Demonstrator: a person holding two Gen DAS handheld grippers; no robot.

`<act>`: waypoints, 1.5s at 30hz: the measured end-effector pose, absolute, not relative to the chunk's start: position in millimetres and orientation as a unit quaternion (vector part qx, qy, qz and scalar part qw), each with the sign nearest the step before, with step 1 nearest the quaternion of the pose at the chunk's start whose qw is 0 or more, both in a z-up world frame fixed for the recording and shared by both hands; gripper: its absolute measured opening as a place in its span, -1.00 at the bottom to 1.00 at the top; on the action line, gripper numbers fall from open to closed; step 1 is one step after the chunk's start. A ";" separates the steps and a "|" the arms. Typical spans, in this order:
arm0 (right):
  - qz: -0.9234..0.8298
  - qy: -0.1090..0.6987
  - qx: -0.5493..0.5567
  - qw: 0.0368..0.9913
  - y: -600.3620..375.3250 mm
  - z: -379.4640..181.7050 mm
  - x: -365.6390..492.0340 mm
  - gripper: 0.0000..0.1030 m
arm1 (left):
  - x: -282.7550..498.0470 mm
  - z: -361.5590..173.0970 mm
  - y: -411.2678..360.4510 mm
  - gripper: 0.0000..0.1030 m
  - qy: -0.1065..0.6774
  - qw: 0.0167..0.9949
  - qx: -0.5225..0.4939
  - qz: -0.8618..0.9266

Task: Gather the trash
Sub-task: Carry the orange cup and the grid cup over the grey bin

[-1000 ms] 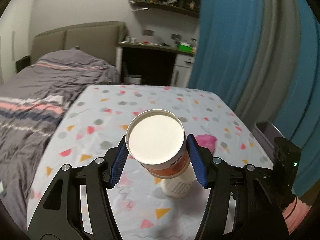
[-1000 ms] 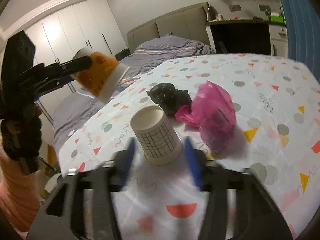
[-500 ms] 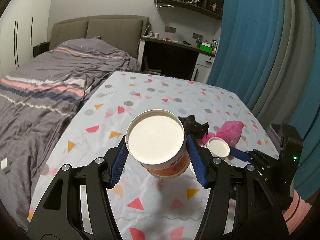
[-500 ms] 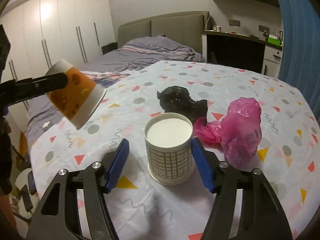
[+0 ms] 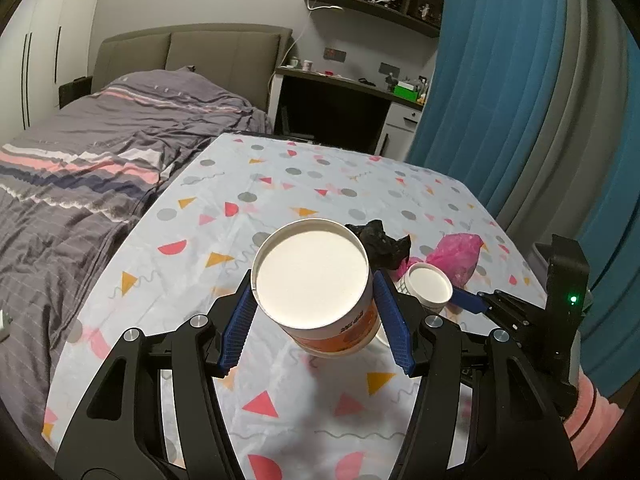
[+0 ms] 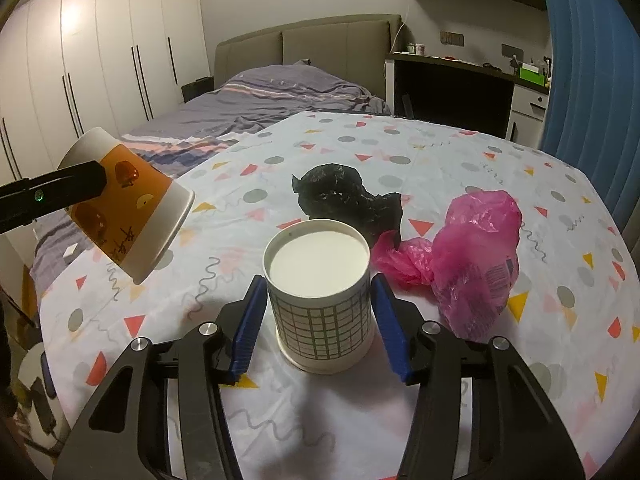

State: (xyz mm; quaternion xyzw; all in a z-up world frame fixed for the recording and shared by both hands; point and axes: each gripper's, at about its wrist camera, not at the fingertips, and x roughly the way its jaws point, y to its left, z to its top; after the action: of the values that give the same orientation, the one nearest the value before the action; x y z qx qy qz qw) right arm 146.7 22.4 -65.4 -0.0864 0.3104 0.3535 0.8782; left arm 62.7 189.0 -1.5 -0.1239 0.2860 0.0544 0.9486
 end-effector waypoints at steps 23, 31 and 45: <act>0.345 0.227 -0.033 0.910 -79.1 -6.2 99.1 -0.03 | 77.1 13.8 150.8 0.11 0.270 0.957 -0.105 0.009; 0.277 0.194 -0.013 0.941 -147.5 16.0 104.3 -0.03 | 106.9 39.8 84.6 0.11 0.254 0.963 -0.073 -0.059; 0.107 0.164 0.041 0.980 -297.8 27.0 141.5 -0.03 | 185.6 65.9 -101.9 0.11 0.243 0.944 -0.020 -0.224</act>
State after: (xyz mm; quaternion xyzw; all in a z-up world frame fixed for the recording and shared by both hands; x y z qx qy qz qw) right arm 141.5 -297.8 27.0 0.0409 0.1637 0.1071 0.9798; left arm 185.6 -101.9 65.9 -0.0195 0.2434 -0.2238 0.9435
